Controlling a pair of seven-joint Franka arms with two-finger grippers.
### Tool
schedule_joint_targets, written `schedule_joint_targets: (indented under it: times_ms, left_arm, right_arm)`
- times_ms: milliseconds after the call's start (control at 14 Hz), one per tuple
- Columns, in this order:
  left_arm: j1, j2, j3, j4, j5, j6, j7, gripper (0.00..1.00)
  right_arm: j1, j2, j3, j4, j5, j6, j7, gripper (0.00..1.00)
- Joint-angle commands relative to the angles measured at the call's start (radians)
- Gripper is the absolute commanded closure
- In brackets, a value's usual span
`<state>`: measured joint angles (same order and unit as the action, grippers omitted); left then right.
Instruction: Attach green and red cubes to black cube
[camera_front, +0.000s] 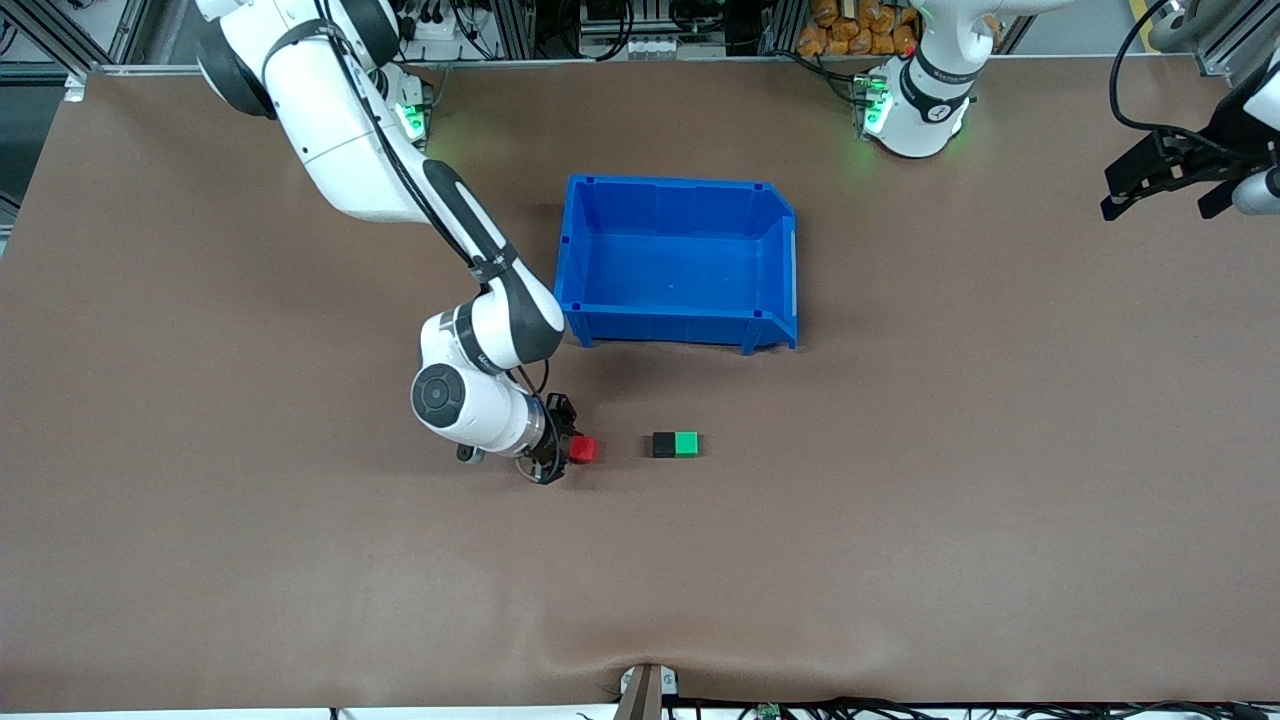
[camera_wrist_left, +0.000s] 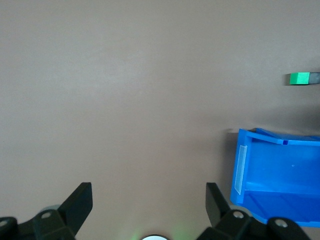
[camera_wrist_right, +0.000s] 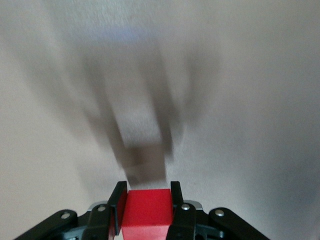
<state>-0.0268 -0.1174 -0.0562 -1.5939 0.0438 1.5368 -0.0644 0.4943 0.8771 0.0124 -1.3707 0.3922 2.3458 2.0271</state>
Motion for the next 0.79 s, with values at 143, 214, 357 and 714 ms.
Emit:
schedule_joint_targets:
  times_ms: [143,214,357,714]
  left_arm:
    - [-0.004,-0.005,-0.007,0.006,0.016,-0.011,-0.011,0.0]
    - [-0.004,-0.001,-0.008,0.008,0.016,-0.009,-0.011,0.0]
    - [-0.004,0.001,-0.014,0.008,0.016,-0.004,-0.011,0.0]
    - [0.004,0.007,-0.022,0.009,0.016,-0.004,-0.011,0.0]
  right_arm:
    - [0.024,0.026,-0.005,0.051,0.016,-0.005,0.033,1.0]
    - [0.026,0.031,-0.006,0.059,0.016,-0.005,0.05,1.0]
    - [0.035,0.037,-0.005,0.062,0.014,-0.003,0.053,1.0]
    - [0.05,0.071,-0.005,0.119,0.016,0.007,0.079,1.0]
